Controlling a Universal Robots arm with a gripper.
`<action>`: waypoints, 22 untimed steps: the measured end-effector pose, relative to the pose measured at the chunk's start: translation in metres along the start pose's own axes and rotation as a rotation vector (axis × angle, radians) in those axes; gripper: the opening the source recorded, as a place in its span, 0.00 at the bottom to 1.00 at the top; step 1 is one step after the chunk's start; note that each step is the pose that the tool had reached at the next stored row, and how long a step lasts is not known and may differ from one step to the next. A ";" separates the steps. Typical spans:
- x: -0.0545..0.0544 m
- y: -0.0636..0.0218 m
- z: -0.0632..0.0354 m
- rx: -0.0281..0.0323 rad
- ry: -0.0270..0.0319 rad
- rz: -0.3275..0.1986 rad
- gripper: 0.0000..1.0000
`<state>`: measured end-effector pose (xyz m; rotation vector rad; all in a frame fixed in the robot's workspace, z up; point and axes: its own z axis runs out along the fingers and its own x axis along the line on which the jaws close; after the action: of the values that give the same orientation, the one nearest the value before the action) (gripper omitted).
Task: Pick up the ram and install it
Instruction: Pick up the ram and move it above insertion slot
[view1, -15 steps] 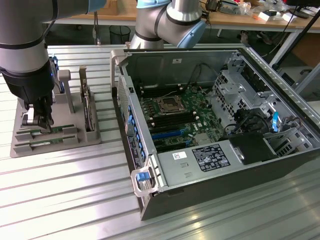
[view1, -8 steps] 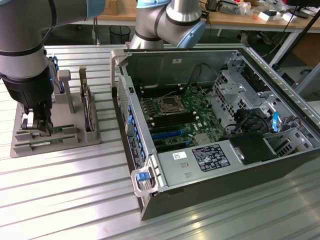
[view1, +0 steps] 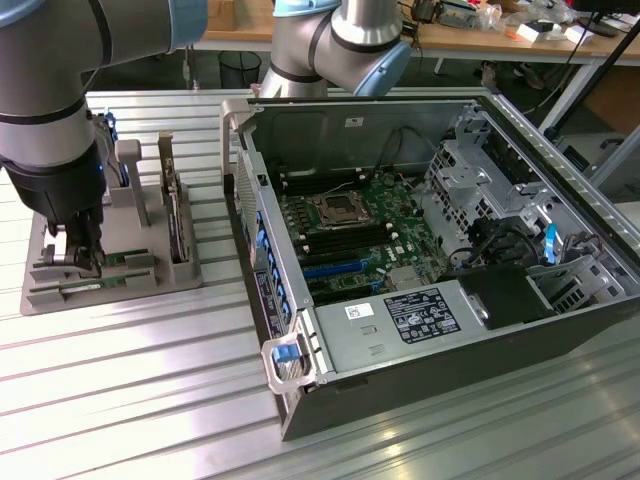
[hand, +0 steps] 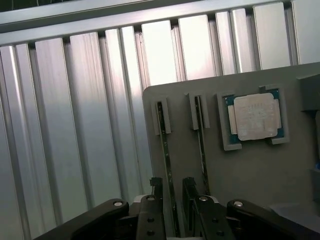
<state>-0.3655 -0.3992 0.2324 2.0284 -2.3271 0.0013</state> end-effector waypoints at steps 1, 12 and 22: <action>0.000 0.0005 0.0024 0.0000 0.0002 0.000 0.30; 0.000 0.0034 0.0152 0.0002 0.0013 0.000 0.30; 0.000 0.0050 0.0224 0.0013 0.0044 -0.020 0.30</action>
<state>-0.3714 -0.3992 0.2102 2.0501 -2.3048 0.0064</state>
